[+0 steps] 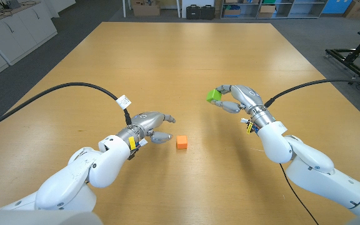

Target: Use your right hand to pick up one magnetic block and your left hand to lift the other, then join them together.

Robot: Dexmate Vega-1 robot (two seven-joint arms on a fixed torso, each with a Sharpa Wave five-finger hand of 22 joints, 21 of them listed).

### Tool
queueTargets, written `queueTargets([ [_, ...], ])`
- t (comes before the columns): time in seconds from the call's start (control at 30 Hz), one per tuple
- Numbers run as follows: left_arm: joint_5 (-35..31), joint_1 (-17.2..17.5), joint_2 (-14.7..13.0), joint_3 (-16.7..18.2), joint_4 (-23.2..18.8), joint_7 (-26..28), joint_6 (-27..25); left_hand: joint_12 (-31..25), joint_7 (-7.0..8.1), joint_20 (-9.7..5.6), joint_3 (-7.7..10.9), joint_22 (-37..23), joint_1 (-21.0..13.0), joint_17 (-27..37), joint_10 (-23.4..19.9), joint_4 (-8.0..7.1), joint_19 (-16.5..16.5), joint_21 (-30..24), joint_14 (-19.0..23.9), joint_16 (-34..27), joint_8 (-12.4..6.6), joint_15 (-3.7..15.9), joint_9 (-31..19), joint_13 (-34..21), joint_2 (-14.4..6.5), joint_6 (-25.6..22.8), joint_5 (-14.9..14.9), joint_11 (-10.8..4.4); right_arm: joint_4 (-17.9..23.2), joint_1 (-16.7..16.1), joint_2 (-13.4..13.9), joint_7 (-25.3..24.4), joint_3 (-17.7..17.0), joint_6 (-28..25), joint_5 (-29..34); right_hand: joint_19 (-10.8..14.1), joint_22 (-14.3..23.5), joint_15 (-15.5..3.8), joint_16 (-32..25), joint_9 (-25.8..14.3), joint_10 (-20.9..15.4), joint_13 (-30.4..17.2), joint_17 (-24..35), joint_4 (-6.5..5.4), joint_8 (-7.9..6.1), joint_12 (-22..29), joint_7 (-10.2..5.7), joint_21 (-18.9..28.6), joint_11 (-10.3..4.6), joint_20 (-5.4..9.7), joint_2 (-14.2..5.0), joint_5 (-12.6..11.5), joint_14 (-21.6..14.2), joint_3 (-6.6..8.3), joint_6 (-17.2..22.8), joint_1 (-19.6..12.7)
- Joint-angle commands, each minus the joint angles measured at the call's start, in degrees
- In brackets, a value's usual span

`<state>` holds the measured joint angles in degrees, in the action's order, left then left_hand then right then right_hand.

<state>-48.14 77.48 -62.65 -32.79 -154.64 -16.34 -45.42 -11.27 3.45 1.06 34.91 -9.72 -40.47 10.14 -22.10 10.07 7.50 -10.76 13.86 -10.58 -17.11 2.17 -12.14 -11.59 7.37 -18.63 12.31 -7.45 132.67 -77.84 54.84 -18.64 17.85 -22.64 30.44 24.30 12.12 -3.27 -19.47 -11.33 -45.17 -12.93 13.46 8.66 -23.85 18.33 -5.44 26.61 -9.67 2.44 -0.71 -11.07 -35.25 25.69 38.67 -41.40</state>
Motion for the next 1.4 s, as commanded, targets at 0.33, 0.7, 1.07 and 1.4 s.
queueTargets([
  [0.33, -6.0, -3.8, 1.8, -2.8, 2.7, -9.8, 3.4, 0.7, -1.48, 0.16, -0.95, -0.1, -0.9, 0.1, 3.8, -0.17, -0.5, 0.1, -1.4, 0.1, 2.14, 4.03, -0.1, -0.2, 0.3, 4.6, -0.3, 0.64, 2.0, -0.4, -0.1, 1.0, 0.8, -2.0, 1.6, 0.3, 0.1, -3.24, 0.2, -0.1, -3.2, -0.3, 0.1, -0.31, -0.11, 0.3, -6.08, 0.6, -2.78, 2.58, -2.96, -0.3, -0.6, 0.27, 6.4, -2.4],
  [0.7, -6.8, -4.7, 2.8, -2.5, 4.0, -13.1, 5.7, 0.7, -1.58, 0.27, -1.13, -0.1, -0.8, 0.1, 4.2, -0.24, -0.9, 0.3, -1.9, 0.2, 2.27, 3.97, -0.1, -0.2, 0.3, 4.8, -0.4, 1.01, 2.2, 0.3, -0.5, 1.7, 1.5, -2.9, 2.1, 0.2, 0.1, -3.28, 0.3, -0.1, -3.3, -0.3, 0.1, -0.28, -0.09, 0.3, -6.01, 0.6, -2.78, 2.57, -3.02, -0.2, -0.4, 0.29, 6.5, -2.5],
  [1.07, -7.6, -5.9, 5.5, -3.4, 7.0, -13.5, 8.7, 0.7, -1.46, 0.38, -1.32, -0.1, -0.7, 0.1, 4.7, -0.32, -1.2, 0.3, -2.2, 0.1, 2.48, 3.92, -0.1, -0.2, 0.3, 5.2, -0.4, 0.88, 2.5, 0.3, -0.4, 2.0, 1.4, -3.5, 2.2, 0.1, 0.1, -3.3, 0.3, -0.1, -3.3, -0.4, 0.1, -0.25, -0.05, 0.2, -6.11, 0.7, -2.78, 2.55, -3.04, -0.2, -0.6, 0.29, 6.5, -2.5],
  [1.4, -8.1, -6.9, 7.6, -4.2, 9.2, -14.6, 11.0, 0.8, -1.66, -0.06, -1.69, -0.1, -0.5, 0.1, 6.0, -0.4, -1.8, 0.3, -3.1, 0.2, 2.93, 4.34, 0.0, -0.2, 0.3, 6.1, -0.5, 1.13, 2.5, 0.3, -0.3, 2.2, 1.4, -3.7, 2.2, 0.1, 0.1, -3.37, 0.4, -0.1, -3.4, -0.4, 0.1, -0.19, -0.08, 0.2, -6.11, 0.7, -2.78, 2.6, -3.1, -0.3, -0.6, 0.34, 6.6, -2.6],
])
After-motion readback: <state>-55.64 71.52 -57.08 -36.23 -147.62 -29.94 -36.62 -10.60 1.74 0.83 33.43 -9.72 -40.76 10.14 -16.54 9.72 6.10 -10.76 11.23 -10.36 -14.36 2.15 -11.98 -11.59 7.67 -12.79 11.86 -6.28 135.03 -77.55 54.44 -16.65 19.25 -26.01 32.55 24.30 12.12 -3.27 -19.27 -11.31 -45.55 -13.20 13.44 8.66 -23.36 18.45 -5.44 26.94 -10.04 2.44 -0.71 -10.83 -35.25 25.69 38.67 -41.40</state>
